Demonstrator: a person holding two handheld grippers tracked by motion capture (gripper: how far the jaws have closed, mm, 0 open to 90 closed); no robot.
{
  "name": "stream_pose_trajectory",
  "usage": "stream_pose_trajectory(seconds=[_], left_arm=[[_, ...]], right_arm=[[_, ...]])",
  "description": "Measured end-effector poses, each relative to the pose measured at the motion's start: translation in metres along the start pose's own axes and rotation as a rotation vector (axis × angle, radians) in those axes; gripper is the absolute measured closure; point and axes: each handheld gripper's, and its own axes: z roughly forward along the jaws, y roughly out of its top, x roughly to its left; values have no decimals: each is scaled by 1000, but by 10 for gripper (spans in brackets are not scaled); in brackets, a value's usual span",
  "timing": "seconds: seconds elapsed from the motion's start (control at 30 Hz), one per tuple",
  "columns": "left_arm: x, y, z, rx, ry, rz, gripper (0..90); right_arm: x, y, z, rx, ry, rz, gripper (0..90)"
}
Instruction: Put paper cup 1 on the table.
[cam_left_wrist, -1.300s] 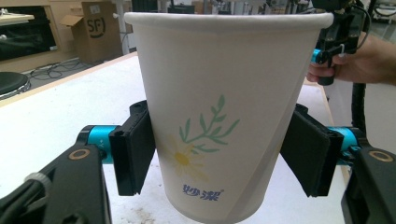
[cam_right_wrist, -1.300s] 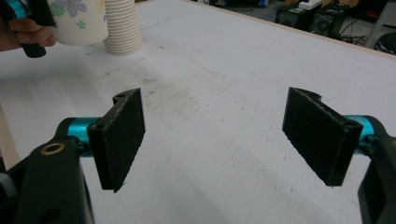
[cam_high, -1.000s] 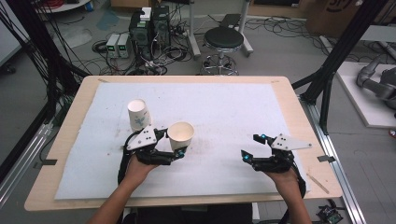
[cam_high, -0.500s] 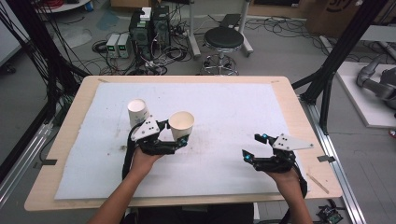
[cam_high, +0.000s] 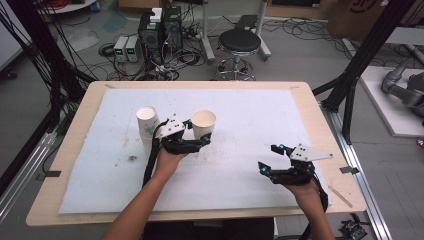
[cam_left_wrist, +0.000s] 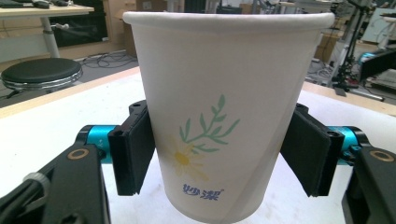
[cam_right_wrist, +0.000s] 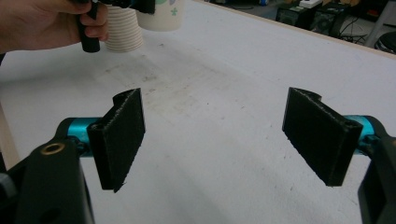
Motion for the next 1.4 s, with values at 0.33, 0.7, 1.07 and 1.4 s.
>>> stream_pose_trajectory(seconds=[0.33, 0.7, 1.07, 1.4], left_arm=[[5, -10, 32, 73, 41, -7, 309], [8, -25, 44, 235, 91, 7, 315], [4, -28, 40, 332, 123, 23, 325], [4, -29, 33, 375, 99, -10, 291]], right_arm=[[2, 1, 0, -7, 7, 3, 215], [1, 0, -1, -8, 6, 3, 215], [2, 0, -3, -10, 4, 3, 215], [3, 1, -6, -18, 0, 0, 215]])
